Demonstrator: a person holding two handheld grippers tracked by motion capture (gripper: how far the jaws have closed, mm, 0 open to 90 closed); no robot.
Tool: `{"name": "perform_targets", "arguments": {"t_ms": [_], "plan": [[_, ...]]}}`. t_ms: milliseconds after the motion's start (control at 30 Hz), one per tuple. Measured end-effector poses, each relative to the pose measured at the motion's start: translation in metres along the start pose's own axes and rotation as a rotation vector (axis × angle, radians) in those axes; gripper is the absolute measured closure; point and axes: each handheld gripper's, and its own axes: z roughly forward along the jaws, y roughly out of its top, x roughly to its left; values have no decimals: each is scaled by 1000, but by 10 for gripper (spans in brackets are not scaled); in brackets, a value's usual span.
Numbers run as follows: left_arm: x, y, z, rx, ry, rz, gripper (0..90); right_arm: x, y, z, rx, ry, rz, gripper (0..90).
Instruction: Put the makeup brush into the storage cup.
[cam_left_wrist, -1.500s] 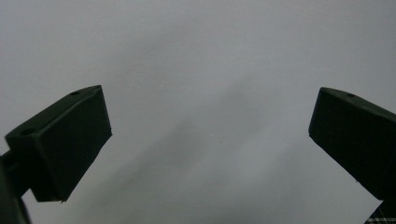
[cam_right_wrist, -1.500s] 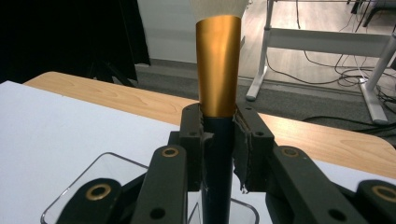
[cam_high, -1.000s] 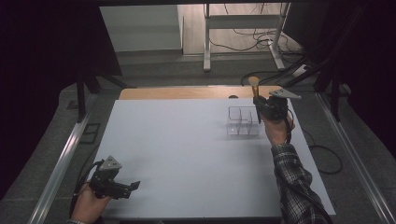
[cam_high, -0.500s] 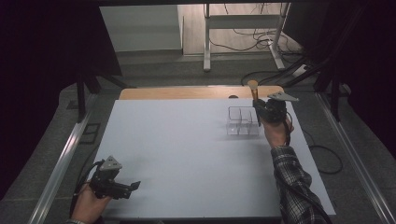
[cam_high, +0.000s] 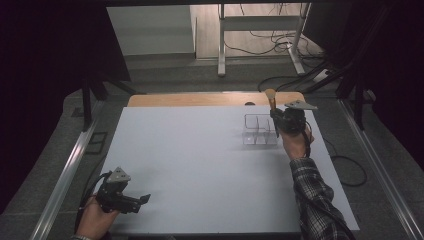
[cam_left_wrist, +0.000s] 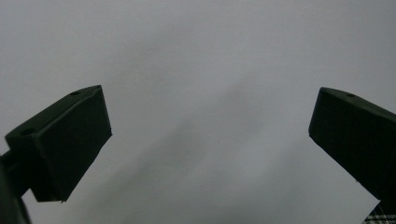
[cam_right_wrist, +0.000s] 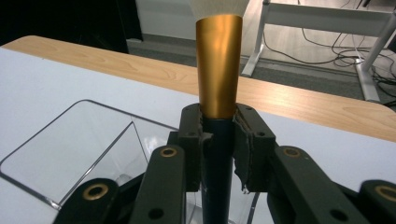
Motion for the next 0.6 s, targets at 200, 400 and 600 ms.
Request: {"name": "perform_targets", "arguments": {"t_ms": [200, 400, 600], "plan": [[0, 0, 0, 1, -1, 2, 0, 5, 3, 1, 30, -11, -77, 527], [0, 0, 0, 6, 0, 8, 0, 10, 6, 2, 48, 5, -107, 345], [0, 0, 0, 6, 1, 8, 0, 10, 7, 1, 62, 32, -83, 270]]}}
